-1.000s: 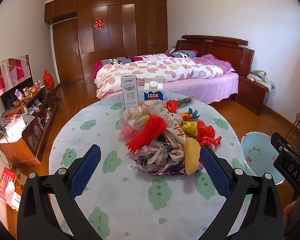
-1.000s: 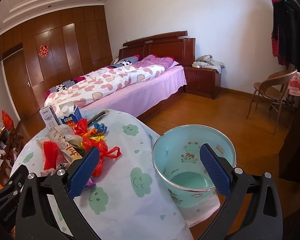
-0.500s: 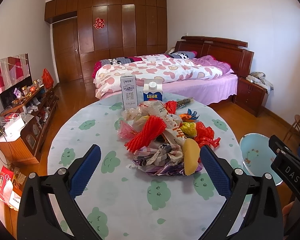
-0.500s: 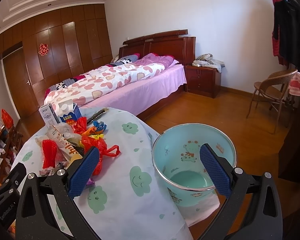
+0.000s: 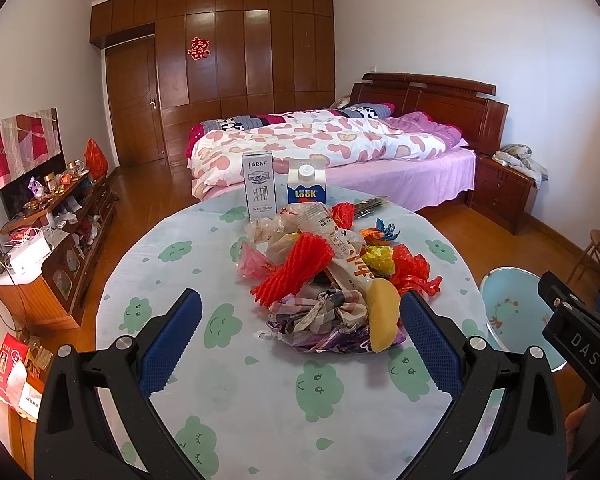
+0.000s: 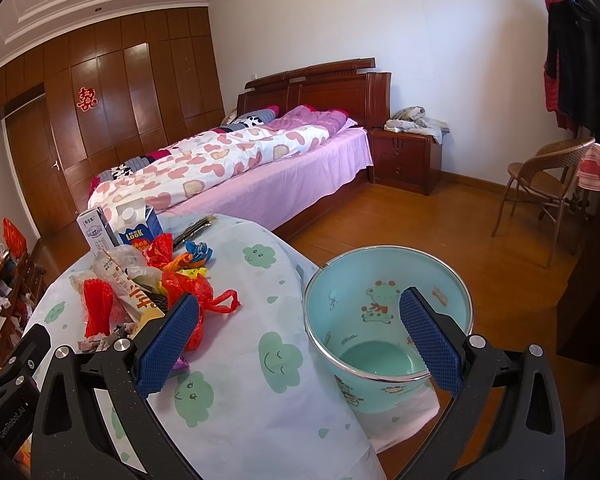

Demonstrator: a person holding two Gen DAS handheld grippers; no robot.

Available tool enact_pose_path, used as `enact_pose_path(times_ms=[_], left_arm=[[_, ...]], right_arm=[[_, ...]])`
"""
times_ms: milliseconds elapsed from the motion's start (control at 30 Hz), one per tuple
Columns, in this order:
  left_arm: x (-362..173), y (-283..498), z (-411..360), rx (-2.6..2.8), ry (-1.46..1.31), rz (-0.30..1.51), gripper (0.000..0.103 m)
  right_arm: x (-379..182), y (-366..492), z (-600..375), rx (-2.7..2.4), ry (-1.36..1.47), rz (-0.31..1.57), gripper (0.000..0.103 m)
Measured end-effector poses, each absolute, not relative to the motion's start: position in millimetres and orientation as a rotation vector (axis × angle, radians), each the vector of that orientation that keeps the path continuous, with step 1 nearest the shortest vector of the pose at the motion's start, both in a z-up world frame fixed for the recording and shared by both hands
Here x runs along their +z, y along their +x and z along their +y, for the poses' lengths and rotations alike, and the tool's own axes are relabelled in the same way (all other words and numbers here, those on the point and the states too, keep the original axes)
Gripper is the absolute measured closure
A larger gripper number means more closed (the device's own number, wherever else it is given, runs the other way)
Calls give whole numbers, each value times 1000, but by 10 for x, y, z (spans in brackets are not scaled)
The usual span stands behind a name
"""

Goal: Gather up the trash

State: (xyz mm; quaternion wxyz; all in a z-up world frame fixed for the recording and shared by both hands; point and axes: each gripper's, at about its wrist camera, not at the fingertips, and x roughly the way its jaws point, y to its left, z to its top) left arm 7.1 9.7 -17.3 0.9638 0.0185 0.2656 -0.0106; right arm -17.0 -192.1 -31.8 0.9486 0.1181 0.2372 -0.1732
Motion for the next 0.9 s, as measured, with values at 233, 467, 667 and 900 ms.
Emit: enact_pose_path(times_ms=[233,467,667,900], left_arm=[[-168,73,95,-22,39,537,6],[-171,71,95,-22,39,536,6],[-182,77,95,-20,39,542,6],[-311,165,125,-12,38,567,6]], right_arm=[[-319,-169,-1919,-353,240,482,5],[-342,-164,-1923,-353,241,488,5],[-356,-160,-1926,-353,241,488,5],[-431,-114,-1935,-354,222,501,5]])
